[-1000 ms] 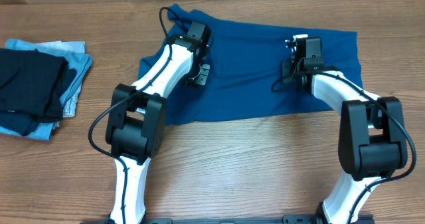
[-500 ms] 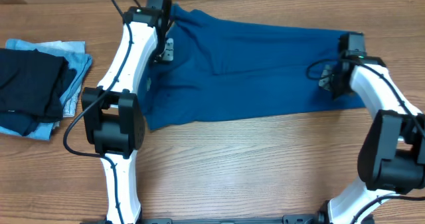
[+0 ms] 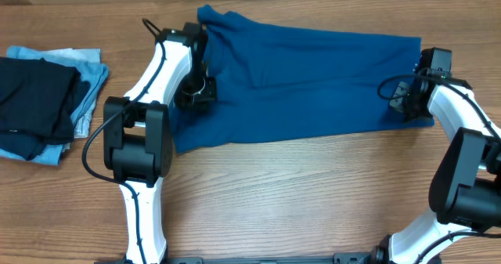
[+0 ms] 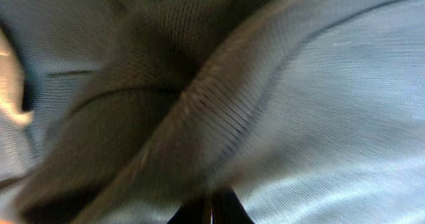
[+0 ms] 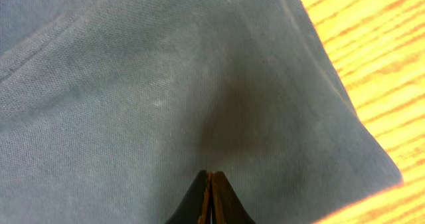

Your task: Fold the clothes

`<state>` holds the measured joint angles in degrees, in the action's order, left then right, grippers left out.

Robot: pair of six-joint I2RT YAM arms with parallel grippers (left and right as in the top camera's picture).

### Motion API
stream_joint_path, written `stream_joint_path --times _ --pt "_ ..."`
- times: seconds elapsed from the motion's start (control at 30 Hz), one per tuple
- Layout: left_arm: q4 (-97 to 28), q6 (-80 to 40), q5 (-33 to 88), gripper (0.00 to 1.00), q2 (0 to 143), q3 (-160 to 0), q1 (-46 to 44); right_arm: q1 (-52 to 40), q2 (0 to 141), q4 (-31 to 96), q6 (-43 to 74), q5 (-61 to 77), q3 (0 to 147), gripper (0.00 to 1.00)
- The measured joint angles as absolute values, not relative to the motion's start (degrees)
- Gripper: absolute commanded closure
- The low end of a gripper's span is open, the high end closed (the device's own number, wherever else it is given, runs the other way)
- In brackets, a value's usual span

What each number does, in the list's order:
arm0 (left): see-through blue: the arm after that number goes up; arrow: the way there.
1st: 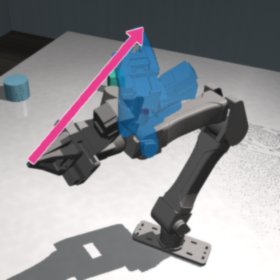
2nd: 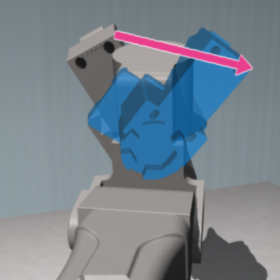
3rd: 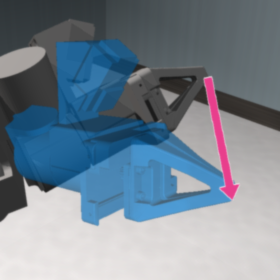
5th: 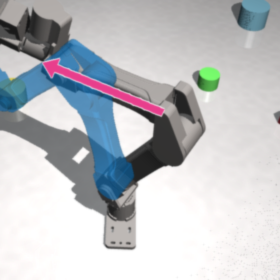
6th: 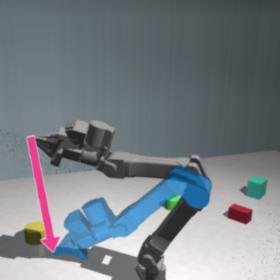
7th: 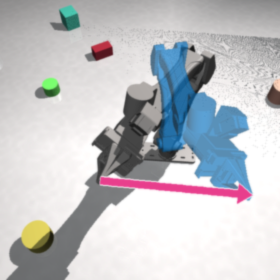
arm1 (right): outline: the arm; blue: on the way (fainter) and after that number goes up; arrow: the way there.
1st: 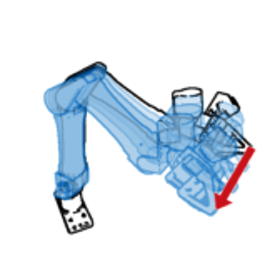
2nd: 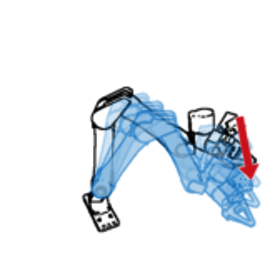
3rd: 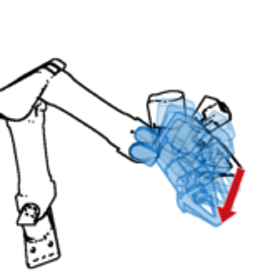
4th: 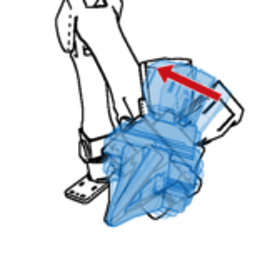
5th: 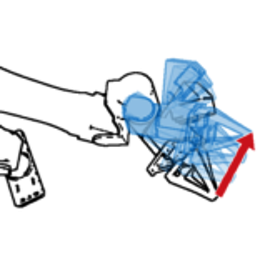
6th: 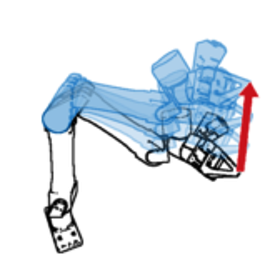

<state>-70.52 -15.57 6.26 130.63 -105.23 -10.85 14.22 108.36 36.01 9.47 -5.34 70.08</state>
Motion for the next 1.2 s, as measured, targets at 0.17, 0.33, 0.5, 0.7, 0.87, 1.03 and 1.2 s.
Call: stream_joint_path --times 0.17,0.33,0.5,0.7,0.87,1.03,1.2 --pt "-68.2 -16.4 4.9 0.94 130.6 -101.5 -10.9 14.2 108.4 34.5 9.1 -5.1 66.1 0.96" --pt "-67.9 -17.3 -0.1 0.95 130.6 -101.3 -11.2 14.2 107.1 37.8 14.2 -4.7 63.5 0.96" --pt "-69.3 -17.5 -3.4 0.96 130.6 -101.3 -11.2 14.2 106.0 47.8 22.9 -4.3 63.2 0.96" --pt "-74.6 -17.7 -5.4 0.96 130.6 -100.8 -11.0 14.2 105.9 57.0 26.1 -4.3 62.9 0.96" --pt "-76.7 -19.2 -5.4 0.96 130.6 -100.9 -10.8 14.2 106.5 58.7 26.5 -4.4 64.3 0.93" --pt "-79.2 -19.7 -4.5 0.61 130.2 -111.5 -10.8 14.2 107.7 63.3 26.9 -4.5 76.8 0.6" --pt "-72.9 -17.5 -1.4 0.01 127.2 -131.5 -10.7 14.2 107.9 63.9 23.3 -3.1 93.6 0.28"
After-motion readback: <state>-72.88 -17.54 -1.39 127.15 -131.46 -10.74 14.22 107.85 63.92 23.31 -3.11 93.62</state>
